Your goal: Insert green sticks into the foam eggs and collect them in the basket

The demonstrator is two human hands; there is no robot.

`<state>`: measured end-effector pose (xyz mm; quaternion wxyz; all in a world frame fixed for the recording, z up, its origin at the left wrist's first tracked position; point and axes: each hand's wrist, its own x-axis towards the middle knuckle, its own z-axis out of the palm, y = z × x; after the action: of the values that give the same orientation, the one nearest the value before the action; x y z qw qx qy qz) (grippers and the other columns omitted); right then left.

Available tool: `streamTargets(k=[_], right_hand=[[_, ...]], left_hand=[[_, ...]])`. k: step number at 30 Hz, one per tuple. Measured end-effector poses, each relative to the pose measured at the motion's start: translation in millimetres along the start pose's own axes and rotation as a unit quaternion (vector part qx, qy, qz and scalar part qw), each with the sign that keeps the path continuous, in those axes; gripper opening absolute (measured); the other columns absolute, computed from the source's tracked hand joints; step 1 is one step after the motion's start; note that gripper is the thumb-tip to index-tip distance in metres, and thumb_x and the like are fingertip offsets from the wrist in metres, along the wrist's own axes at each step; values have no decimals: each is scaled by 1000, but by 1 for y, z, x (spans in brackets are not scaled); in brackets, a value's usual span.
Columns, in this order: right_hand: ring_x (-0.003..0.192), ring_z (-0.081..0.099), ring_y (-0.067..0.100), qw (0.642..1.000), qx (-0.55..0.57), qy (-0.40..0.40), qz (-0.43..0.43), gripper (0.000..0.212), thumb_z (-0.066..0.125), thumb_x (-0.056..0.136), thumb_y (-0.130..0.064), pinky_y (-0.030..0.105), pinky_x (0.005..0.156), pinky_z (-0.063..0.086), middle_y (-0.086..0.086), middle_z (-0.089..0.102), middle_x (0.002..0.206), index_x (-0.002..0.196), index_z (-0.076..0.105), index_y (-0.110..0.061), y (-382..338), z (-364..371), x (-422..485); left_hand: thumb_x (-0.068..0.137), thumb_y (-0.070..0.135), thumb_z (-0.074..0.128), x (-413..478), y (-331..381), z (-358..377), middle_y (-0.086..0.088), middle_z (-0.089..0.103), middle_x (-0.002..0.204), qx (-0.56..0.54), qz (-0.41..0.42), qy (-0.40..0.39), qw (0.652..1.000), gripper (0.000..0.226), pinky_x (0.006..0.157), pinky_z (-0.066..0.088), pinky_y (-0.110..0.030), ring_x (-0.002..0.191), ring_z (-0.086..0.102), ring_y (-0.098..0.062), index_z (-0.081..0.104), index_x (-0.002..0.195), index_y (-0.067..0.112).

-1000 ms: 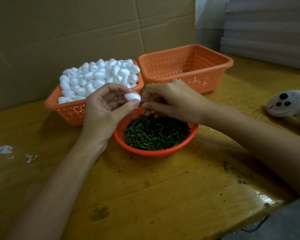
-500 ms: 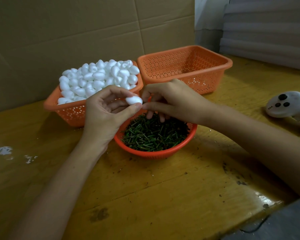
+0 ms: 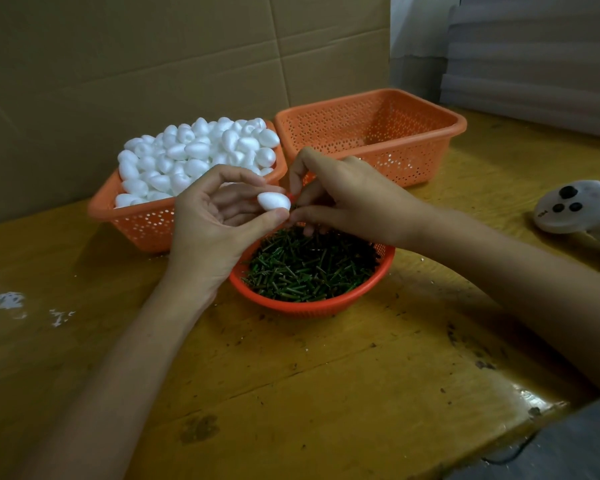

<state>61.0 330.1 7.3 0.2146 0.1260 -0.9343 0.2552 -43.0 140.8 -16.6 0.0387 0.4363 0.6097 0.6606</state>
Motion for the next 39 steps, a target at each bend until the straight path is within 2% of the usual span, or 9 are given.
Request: streamTargets(k=[5,10,12,15,21,27,32,39], right_hand=[[70,75,11,1000,13,-19,-7,35,74,96,-14,37,69,60,-5,79,89,108,44,0,-1,1,0],[69,74,6,999,9,-27,-31,33,72,97,-16,35,71,58,-7,80,90,107,45,0,-2,0,-1],[67,74,8,999,18,-35,-32,32,71,98,-15,35,68,60,-4,80,90,107,44,1,-2,0,-1],[67,75,10,998,41,-39,-19,32,70,98,-10,37,64,62,1,80,92,109,43,2,-2,1,-2],[77,77,10,998,35,-52,-3,29,67,95,6,35,74,63,1,80,91,115,47,1,-1,1,-1],[80,77,9,997,50,-55,-4,27,62,100,1,35,69,64,1,80,95,120,42,1,-1,1,-1],[74,78,11,996,63,-58,-7,31,62,103,-5,39,63,65,0,80,98,123,38,0,-1,1,-2],[74,78,12,996,66,-52,-12,34,62,103,-10,39,65,64,0,80,98,125,38,1,-1,1,-2]], left_hand=[[78,6,89,0,0,0,3,82,96,32,14,12,999,23,83,60,-22,93,80,-17,76,95,14],[76,12,90,1,1,0,2,82,94,42,11,-1,999,22,83,60,-21,90,80,-17,78,94,17],[75,15,90,1,1,-1,2,82,93,43,13,-13,999,22,81,60,-21,89,80,-17,79,93,18],[74,16,91,2,1,-1,1,82,93,41,10,-14,999,22,81,61,-21,89,80,-18,79,92,18],[71,16,93,2,-1,0,-1,82,91,38,-5,-13,999,23,80,60,-21,86,79,-15,78,89,17],[73,17,92,2,0,-1,-1,82,93,40,5,-16,999,22,82,61,-23,90,80,-19,78,89,18],[73,17,92,2,0,-1,-2,82,94,29,10,-19,999,20,83,62,-23,91,80,-21,79,87,21],[75,9,92,2,-2,-1,-5,82,96,29,0,-15,999,21,84,61,-25,93,80,-22,77,90,12]])
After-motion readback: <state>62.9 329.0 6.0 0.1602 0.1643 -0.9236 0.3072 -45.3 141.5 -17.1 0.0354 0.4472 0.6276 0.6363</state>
